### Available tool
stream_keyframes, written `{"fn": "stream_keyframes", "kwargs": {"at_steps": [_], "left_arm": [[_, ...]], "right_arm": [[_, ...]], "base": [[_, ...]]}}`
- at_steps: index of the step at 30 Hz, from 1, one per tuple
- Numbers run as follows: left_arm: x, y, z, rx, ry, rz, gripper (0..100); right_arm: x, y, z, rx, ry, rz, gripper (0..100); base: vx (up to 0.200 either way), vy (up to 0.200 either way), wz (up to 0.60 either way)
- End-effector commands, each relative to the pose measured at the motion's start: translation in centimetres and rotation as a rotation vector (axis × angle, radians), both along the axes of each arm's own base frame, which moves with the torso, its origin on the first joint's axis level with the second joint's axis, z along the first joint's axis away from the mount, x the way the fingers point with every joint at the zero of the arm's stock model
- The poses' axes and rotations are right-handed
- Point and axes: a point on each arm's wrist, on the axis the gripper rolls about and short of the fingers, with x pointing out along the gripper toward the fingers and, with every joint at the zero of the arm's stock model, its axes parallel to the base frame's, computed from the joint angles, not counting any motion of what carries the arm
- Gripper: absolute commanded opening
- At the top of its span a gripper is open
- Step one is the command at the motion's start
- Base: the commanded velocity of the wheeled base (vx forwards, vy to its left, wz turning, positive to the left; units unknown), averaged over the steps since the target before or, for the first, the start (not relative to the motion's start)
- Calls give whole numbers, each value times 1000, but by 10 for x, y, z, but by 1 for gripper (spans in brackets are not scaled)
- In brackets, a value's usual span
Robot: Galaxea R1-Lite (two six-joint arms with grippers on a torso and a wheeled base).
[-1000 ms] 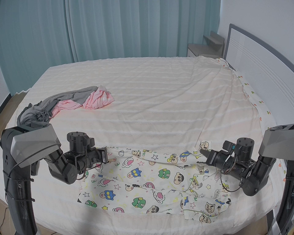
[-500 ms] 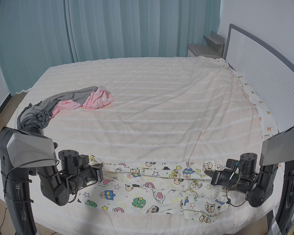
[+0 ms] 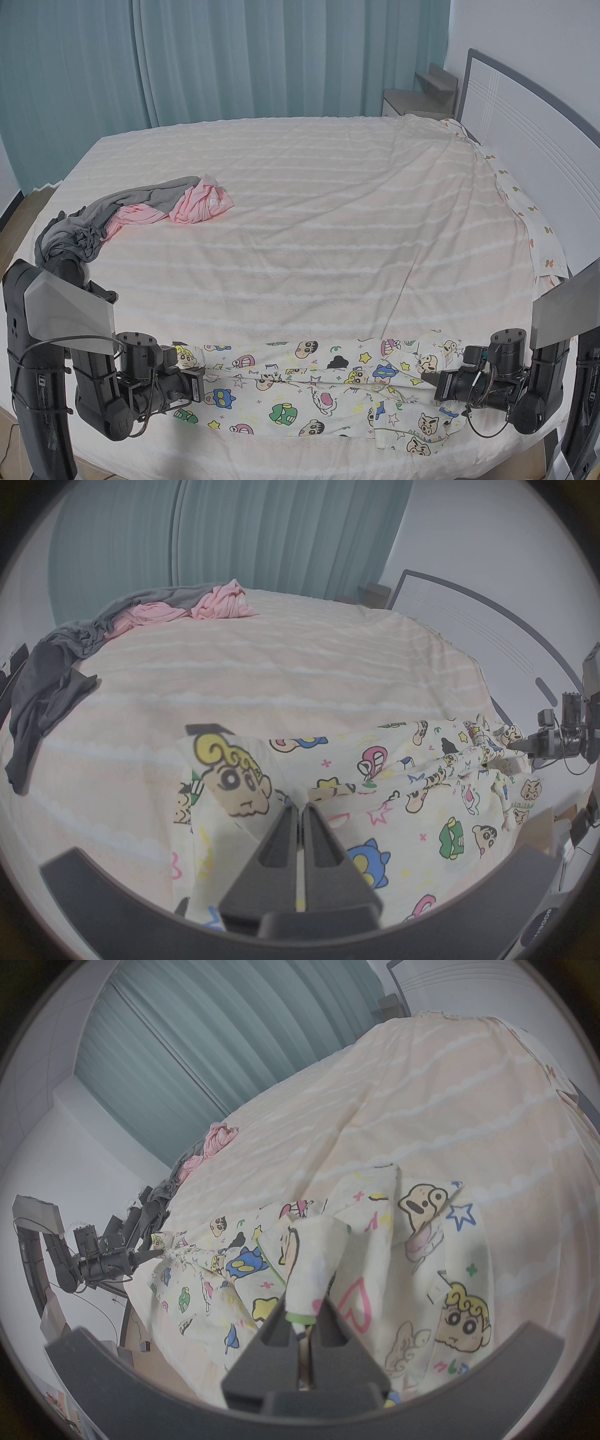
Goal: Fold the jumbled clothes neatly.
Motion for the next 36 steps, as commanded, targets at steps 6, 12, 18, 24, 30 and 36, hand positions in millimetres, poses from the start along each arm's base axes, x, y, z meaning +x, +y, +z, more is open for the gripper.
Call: {"fn": "stream_keyframes", "kwargs": {"at_steps": [6, 12, 18, 24, 30, 36], "left_arm": [[-1, 1, -11, 1, 15, 3, 0], [-5, 2, -16, -4, 15, 4, 100], [-9, 4, -17, -3, 25, 15, 100], [-13, 8, -11, -56, 40, 80, 100], [-9, 22, 8, -136, -15, 210, 100], [-12, 29, 37, -325, -66, 320, 100]], "right_arm": [[-7, 0, -10, -16, 50, 9, 0], [-7, 0, -10, -17, 52, 9, 100], [-11, -2, -8, -19, 58, 5, 100], [-16, -11, 3, -12, 38, -30, 100], [-16, -28, 21, 1, -20, -104, 100], [-9, -38, 47, 33, -148, -154, 100]], "base": [[0, 0, 0], [0, 0, 0], [0, 0, 0], [0, 0, 0], [0, 0, 0], [0, 0, 0]]}}
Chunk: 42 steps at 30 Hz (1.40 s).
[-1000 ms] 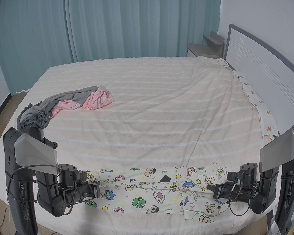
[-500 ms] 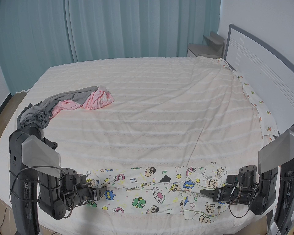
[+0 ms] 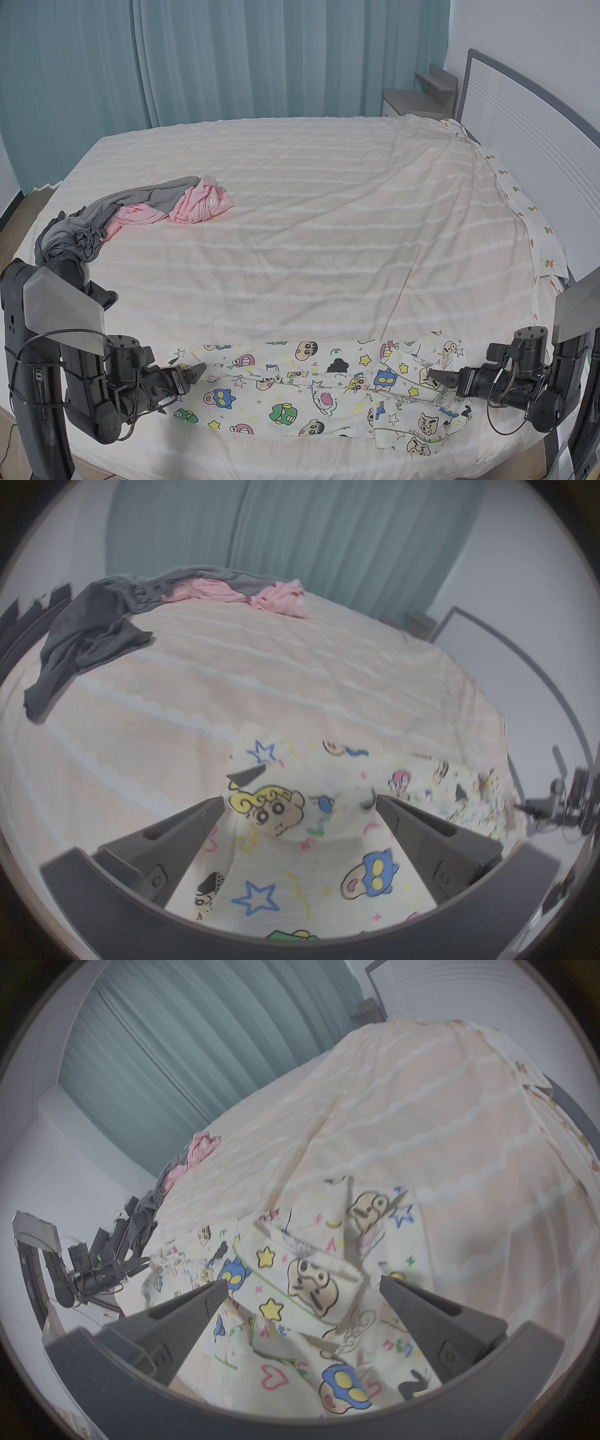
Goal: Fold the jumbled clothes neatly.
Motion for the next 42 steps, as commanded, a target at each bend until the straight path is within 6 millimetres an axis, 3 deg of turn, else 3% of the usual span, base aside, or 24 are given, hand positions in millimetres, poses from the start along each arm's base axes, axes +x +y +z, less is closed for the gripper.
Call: {"fn": "stream_keyframes", "kwargs": {"at_steps": [1, 6, 10, 16, 19, 25, 32, 42], "left_arm": [[-3, 6, 31, -120, -96, 72, 100], [-9, 14, 45, -200, -121, 137, 100], [-11, 23, 41, -378, -60, 220, 100], [-33, 18, 24, -581, 184, 34, 100], [-36, 17, 20, -597, 221, 2, 100], [-38, 16, 19, -596, 230, -1, 100], [-38, 16, 19, -594, 233, 1, 100], [-39, 16, 19, -592, 234, 1, 100]], "right_arm": [[6, -6, 29, 25, -147, -31, 100], [13, 1, 34, 16, -196, -9, 100], [28, 25, 31, 13, -232, 36, 100], [50, 68, 14, -71, -211, 121, 100], [72, 89, 12, -146, -199, 126, 100], [85, 122, 2, -230, -99, 199, 100], [89, 138, -19, -292, -59, 220, 100], [89, 133, -16, -324, -71, 163, 100]], "base": [[0, 0, 0], [0, 0, 0], [0, 0, 0], [0, 0, 0], [0, 0, 0], [0, 0, 0], [0, 0, 0], [0, 0, 0]]}}
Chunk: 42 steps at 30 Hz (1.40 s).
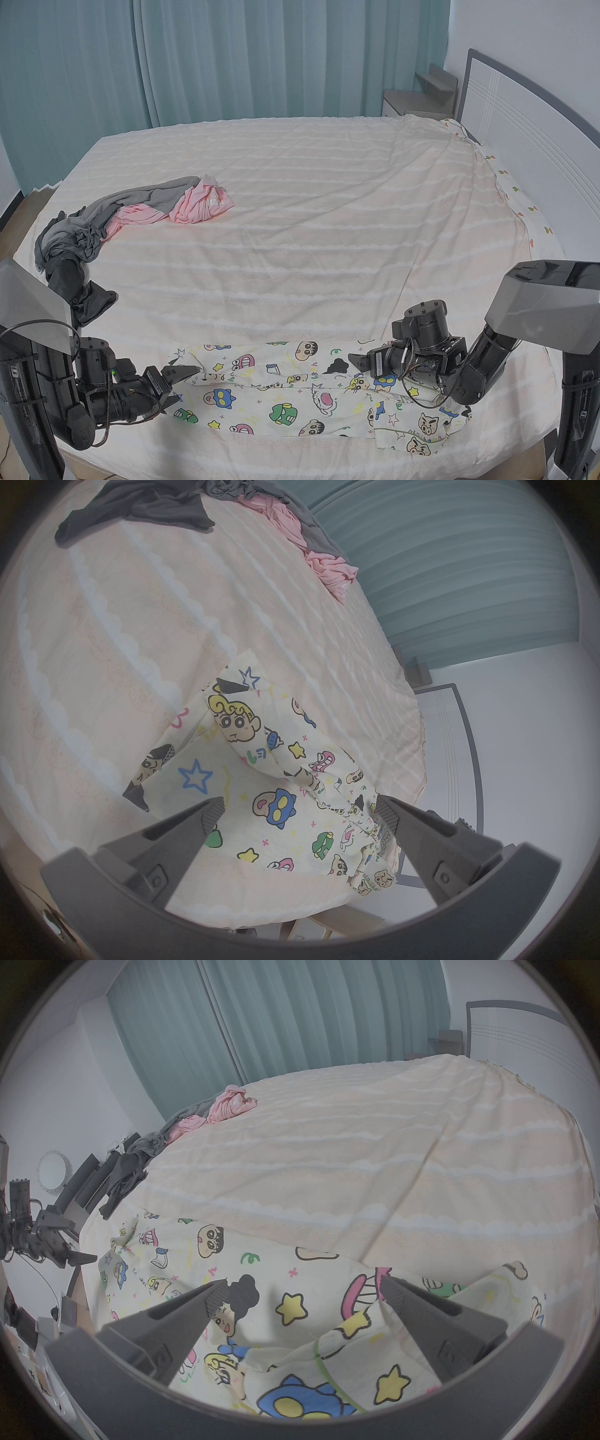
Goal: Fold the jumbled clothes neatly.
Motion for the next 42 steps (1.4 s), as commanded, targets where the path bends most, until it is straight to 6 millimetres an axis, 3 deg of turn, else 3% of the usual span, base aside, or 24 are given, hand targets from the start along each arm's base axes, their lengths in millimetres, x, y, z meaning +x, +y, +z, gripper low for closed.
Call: {"fn": "stream_keyframes", "kwargs": {"at_steps": [1, 20, 21, 37, 42], "left_arm": [[-1, 0, 0, 0, -4, 1, 100], [-1, 0, 0, 1, -4, 2, 100], [-1, 0, 0, 1, -4, 2, 100], [-1, 0, 0, 1, -3, 2, 100], [-2, 0, 0, 1, -1, 0, 100]], "right_arm": [[1, -3, 1, -11, -10, -29, 100], [-20, -13, -8, -33, -2, -41, 100], [-21, -12, -10, -33, 5, -39, 0], [-24, 11, -2, -5, -118, -22, 0], [-16, 20, -2, -42, -170, -7, 0]], "base": [[0, 0, 0], [0, 0, 0], [0, 0, 0], [0, 0, 0], [0, 0, 0]]}}
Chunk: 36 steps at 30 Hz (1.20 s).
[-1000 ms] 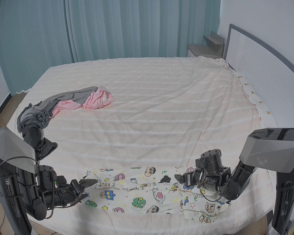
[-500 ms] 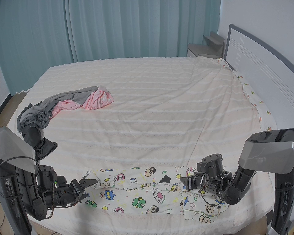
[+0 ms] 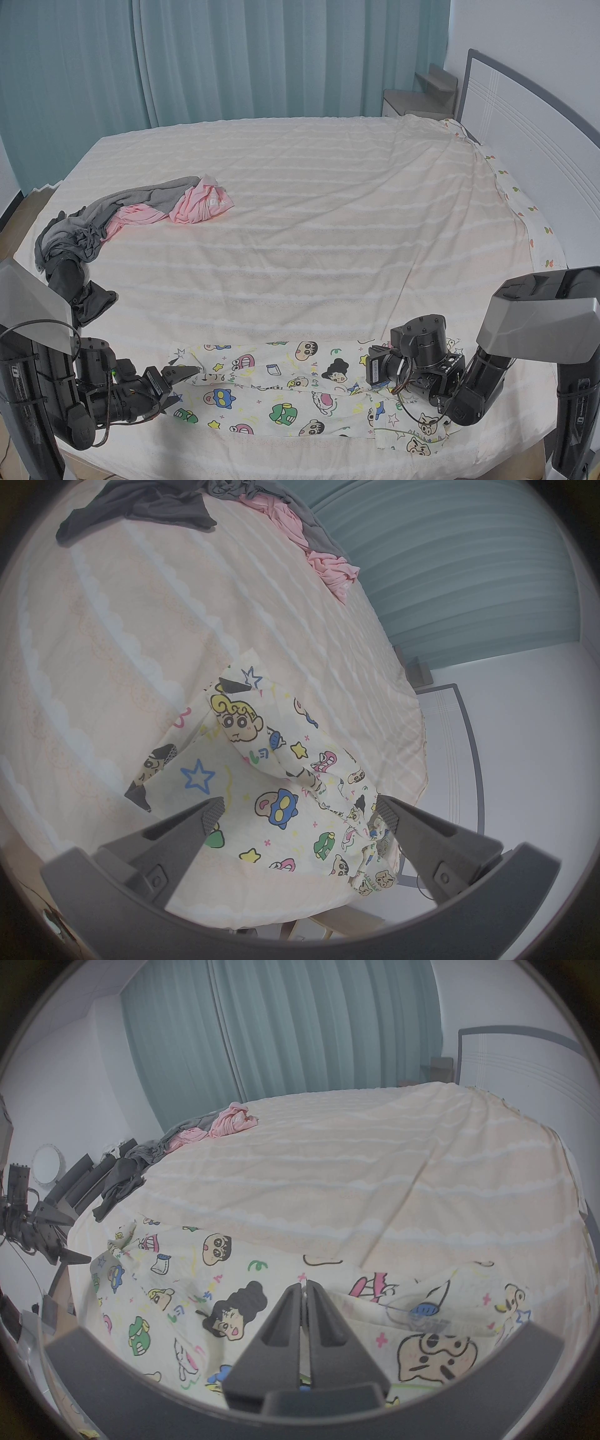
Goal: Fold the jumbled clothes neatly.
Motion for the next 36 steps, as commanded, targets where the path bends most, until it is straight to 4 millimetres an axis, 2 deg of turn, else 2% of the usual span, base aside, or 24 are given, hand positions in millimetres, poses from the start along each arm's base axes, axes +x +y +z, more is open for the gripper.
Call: {"fn": "stream_keyframes", "kwargs": {"at_steps": [1, 8, 9, 12, 16, 19, 21, 22, 23, 27, 30, 32, 36], "left_arm": [[-2, 0, 1, -1, -4, 0, 100], [-2, 0, 1, -1, -4, -1, 100], [-2, 0, 1, -1, -4, -1, 100], [-2, 0, 1, -1, -4, -1, 100], [-2, 0, 1, 0, -5, -2, 100], [-2, 0, 1, 0, -5, -2, 100], [-2, 0, 1, 0, -5, -2, 100], [-2, 0, 1, 0, -5, -2, 100], [-2, 0, 1, 0, -5, -2, 100], [-2, 0, 1, 1, -5, -1, 100], [-2, 0, 1, 1, -5, -2, 100], [-2, 0, 1, 1, -5, -2, 100], [-2, 0, 1, 1, -5, -2, 100]], "right_arm": [[6, 8, -2, -18, -27, 16, 0], [9, 11, -13, -44, -33, 31, 0], [9, 11, -14, -41, -38, 30, 100], [10, 12, -11, -9, -80, 31, 100], [12, 8, 5, 53, -168, 12, 100], [8, -9, 22, 73, -184, -17, 100], [5, -25, 28, 103, -168, -56, 100], [5, -25, 28, 103, -168, -56, 100], [-1, -43, 33, 179, -122, -95, 100], [-15, -83, 32, 318, 8, -144, 100], [-24, -110, 26, 351, 52, -163, 100], [-27, -121, 21, 364, 54, -170, 100], [-30, -127, 11, 351, 82, -180, 100]], "base": [[0, 0, 0], [0, 0, 0], [0, 0, 0], [0, 0, 0], [0, 0, 0], [0, 0, 0], [0, 0, 0], [0, 0, 0], [0, 0, 0], [0, 0, 0], [0, 0, 0], [0, 0, 0], [0, 0, 0]]}}
